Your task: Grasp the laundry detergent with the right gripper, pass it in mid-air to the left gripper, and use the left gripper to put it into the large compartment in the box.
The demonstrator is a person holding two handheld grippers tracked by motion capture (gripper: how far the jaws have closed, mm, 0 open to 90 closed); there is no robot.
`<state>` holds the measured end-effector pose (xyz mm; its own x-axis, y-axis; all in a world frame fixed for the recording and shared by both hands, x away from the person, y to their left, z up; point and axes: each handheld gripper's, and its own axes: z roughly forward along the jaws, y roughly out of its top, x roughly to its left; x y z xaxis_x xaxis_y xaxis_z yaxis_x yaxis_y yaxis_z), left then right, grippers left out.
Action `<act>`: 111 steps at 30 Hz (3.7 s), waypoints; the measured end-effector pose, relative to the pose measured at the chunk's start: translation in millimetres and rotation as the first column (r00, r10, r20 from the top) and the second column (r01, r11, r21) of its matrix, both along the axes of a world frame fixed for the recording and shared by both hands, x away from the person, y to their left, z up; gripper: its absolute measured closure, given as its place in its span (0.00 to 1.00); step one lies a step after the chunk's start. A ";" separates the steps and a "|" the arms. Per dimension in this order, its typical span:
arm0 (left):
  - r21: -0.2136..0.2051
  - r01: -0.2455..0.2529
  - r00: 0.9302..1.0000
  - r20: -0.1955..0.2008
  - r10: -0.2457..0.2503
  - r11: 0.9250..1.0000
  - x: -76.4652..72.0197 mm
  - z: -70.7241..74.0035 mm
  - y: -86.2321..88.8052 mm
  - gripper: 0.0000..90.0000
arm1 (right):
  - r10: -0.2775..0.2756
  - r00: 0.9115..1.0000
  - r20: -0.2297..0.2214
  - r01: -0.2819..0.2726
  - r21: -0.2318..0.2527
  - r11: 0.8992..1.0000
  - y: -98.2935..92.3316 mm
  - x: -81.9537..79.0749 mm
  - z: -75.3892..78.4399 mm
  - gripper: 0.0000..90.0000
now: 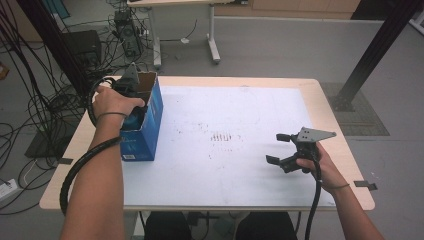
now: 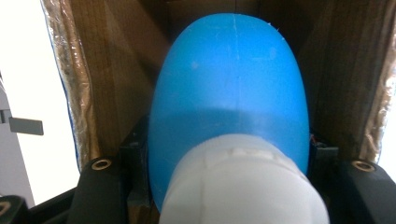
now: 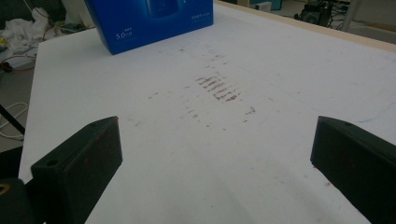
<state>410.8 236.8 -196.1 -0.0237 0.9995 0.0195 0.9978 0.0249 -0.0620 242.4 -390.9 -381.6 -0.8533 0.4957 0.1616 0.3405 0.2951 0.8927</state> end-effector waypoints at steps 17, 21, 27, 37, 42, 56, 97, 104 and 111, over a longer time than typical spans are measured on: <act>-0.005 0.000 1.000 0.000 0.000 1.000 -0.7 0.2 1.2 0.42 | 0.001 1.000 0.003 -0.001 -0.002 1.000 0.5 1.3 1.1 0.02; -0.009 -0.002 1.000 -0.003 0.002 1.000 -0.5 0.2 2.8 0.42 | 0.001 1.000 0.003 -0.001 -0.003 1.000 0.3 1.4 1.3 0.02; -0.005 -0.006 1.000 -0.005 0.006 1.000 0.5 0.1 1.8 0.42 | -0.001 1.000 0.004 0.001 -0.002 1.000 0.2 1.6 2.5 0.02; -0.006 -0.012 1.000 -0.004 0.012 1.000 -0.5 0.3 2.4 0.42 | -0.002 1.000 0.007 0.002 -0.003 1.000 -0.1 1.5 3.3 0.02; -0.007 -0.013 1.000 -0.003 0.013 1.000 -1.4 0.4 2.8 0.42 | -0.001 1.000 0.007 0.001 -0.002 1.000 0.0 0.7 3.5 0.02; -0.008 -0.015 1.000 -0.012 0.015 1.000 0.4 0.3 3.2 0.42 | -0.001 1.000 0.008 0.001 -0.002 1.000 -0.4 0.6 3.0 0.02; -0.002 -0.030 0.999 0.033 0.030 1.000 -4.4 35.6 3.3 0.37 | 0.000 1.000 0.009 0.000 0.002 1.000 2.5 2.2 2.3 0.02; 0.009 -0.027 0.998 0.053 0.026 1.000 -10.4 54.1 2.0 0.35 | 0.000 1.000 0.012 0.000 0.003 1.000 2.7 2.7 3.8 0.02; 0.021 -0.004 0.998 0.063 0.002 1.000 -16.5 68.8 -3.4 0.31 | 0.003 1.000 0.015 -0.003 0.001 1.000 5.1 3.8 7.5 0.02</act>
<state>394.3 233.4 -127.2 -0.0285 0.9988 0.0385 0.9996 0.0285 0.0020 246.2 -385.9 -374.0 -0.8570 0.4931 0.1497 0.3265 0.2949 0.8980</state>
